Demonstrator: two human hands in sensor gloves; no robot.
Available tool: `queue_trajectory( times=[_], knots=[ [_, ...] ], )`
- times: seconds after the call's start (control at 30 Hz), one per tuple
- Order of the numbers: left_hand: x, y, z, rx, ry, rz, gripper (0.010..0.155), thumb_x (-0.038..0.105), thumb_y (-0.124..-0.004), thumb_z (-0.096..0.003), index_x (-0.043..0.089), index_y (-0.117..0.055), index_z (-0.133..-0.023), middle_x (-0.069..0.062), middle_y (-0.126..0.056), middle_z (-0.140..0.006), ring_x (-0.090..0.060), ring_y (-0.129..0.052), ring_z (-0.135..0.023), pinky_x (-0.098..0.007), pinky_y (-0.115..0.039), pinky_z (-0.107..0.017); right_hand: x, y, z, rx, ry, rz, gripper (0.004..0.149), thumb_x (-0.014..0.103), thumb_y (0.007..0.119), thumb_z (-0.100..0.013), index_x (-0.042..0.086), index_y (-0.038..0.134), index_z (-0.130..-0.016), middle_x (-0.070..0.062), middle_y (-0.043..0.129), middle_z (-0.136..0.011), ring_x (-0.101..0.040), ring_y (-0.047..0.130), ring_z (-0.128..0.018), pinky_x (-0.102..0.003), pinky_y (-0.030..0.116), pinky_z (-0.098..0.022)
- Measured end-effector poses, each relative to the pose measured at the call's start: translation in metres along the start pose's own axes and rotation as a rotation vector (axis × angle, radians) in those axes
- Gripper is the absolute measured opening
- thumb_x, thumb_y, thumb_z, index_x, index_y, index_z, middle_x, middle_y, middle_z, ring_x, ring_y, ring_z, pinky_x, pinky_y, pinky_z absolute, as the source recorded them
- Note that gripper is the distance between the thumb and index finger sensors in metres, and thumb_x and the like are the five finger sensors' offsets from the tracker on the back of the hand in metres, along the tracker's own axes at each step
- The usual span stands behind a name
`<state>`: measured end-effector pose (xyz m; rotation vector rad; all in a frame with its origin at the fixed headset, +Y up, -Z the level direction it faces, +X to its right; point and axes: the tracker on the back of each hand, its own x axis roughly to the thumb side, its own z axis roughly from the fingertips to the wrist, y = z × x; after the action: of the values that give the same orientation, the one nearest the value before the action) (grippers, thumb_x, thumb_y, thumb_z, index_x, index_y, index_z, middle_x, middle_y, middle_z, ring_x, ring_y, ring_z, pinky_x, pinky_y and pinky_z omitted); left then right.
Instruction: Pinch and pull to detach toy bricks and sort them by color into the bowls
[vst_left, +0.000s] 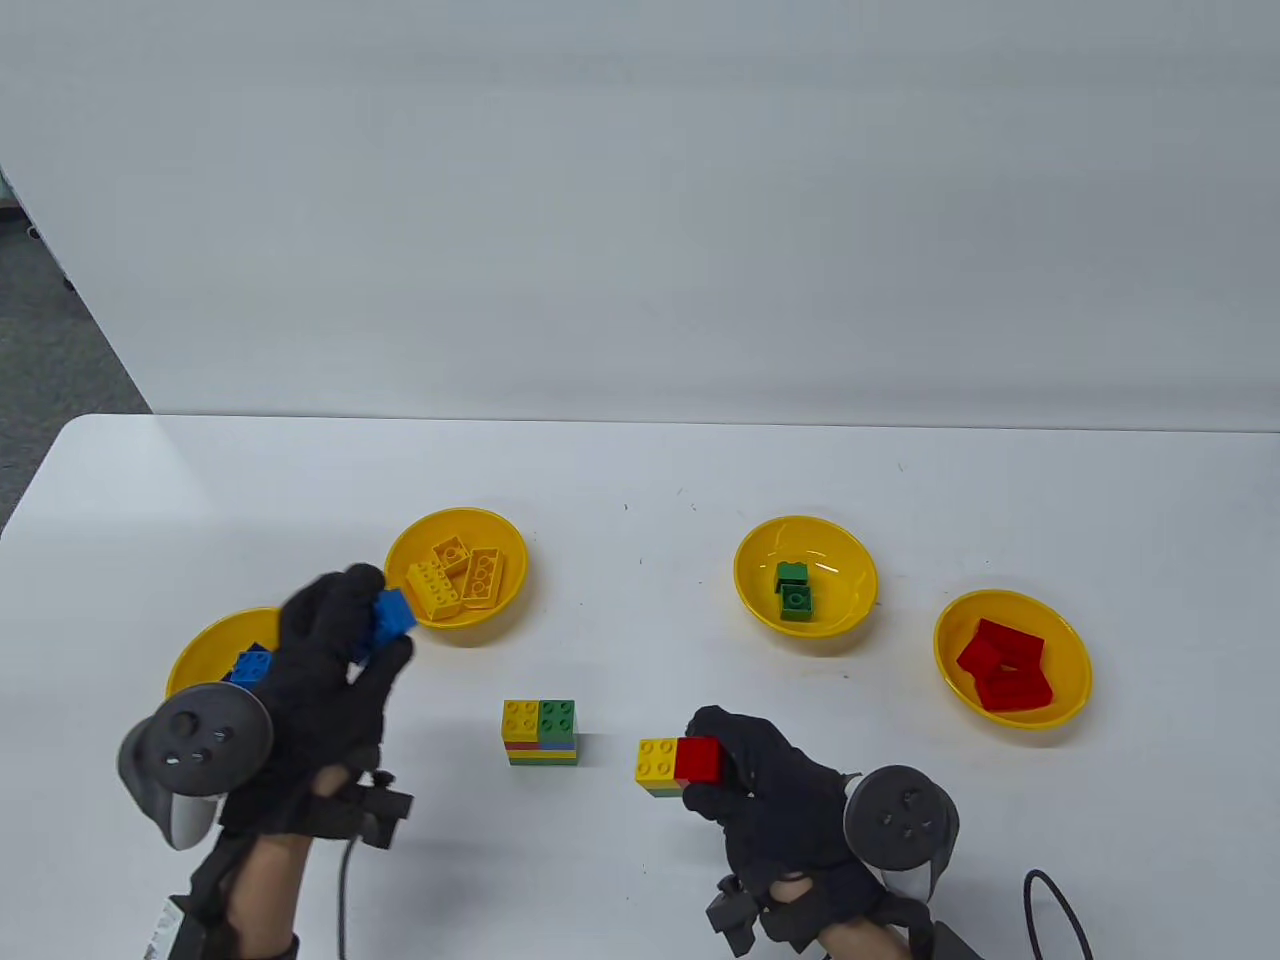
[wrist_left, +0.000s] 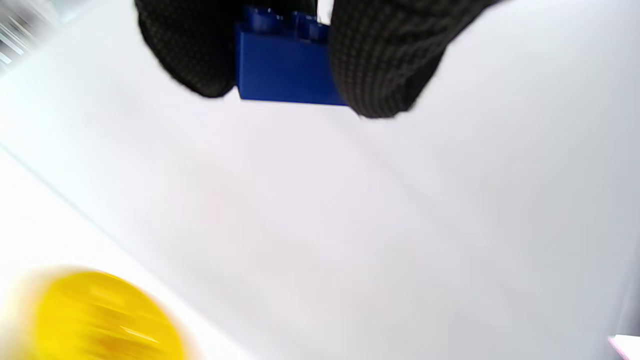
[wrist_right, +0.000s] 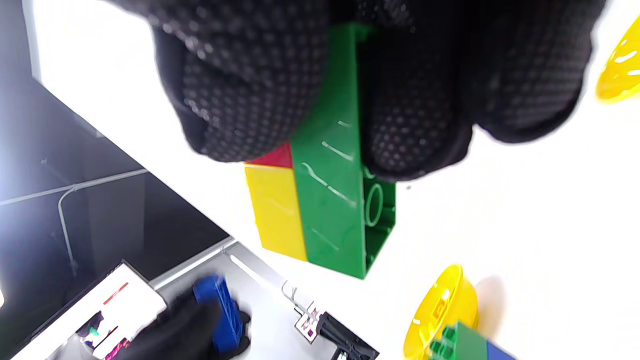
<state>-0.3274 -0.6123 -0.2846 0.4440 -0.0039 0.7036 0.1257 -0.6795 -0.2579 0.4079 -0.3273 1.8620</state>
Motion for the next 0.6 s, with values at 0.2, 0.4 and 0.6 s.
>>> queue_trajectory(
  times=[0.2, 0.4, 0.6],
  knots=[
    [-0.107, 0.003, 0.002, -0.007, 0.31, -0.263, 0.067, 0.025, -0.093, -0.0477, 0.027, -0.064, -0.109, -0.013, -0.065, -0.11, -0.046, -0.074, -0.099, -0.064, -0.068, -0.069, -0.008, -0.016, -0.005, -0.049, 0.03, -0.02, 0.063, 0.026, 0.092, -0.027, -0.003, 0.085, -0.082, -0.031, 0.088, -0.077, -0.032, 0.104, -0.042, -0.054, 0.09, -0.033],
    [-0.141, -0.01, 0.003, -0.123, 0.367, -0.274, 0.066, 0.02, -0.093, -0.0474, 0.033, -0.068, -0.107, -0.003, -0.069, -0.113, -0.039, -0.069, -0.109, -0.064, -0.06, -0.074, -0.012, -0.019, -0.003, -0.046, 0.046, -0.009, 0.063, 0.026, 0.092, -0.027, -0.003, 0.084, -0.082, -0.031, 0.088, -0.077, -0.033, 0.104, -0.043, -0.055, 0.09, -0.033],
    [-0.134, -0.009, 0.003, -0.116, 0.375, -0.263, 0.07, 0.024, -0.092, -0.0485, 0.025, -0.059, -0.11, -0.013, -0.059, -0.117, -0.047, -0.06, -0.109, -0.064, -0.057, -0.074, -0.012, -0.018, -0.003, -0.037, 0.06, -0.016, 0.063, 0.027, 0.091, -0.027, -0.002, 0.084, -0.083, -0.031, 0.088, -0.077, -0.033, 0.104, -0.043, -0.055, 0.09, -0.033]
  ],
)
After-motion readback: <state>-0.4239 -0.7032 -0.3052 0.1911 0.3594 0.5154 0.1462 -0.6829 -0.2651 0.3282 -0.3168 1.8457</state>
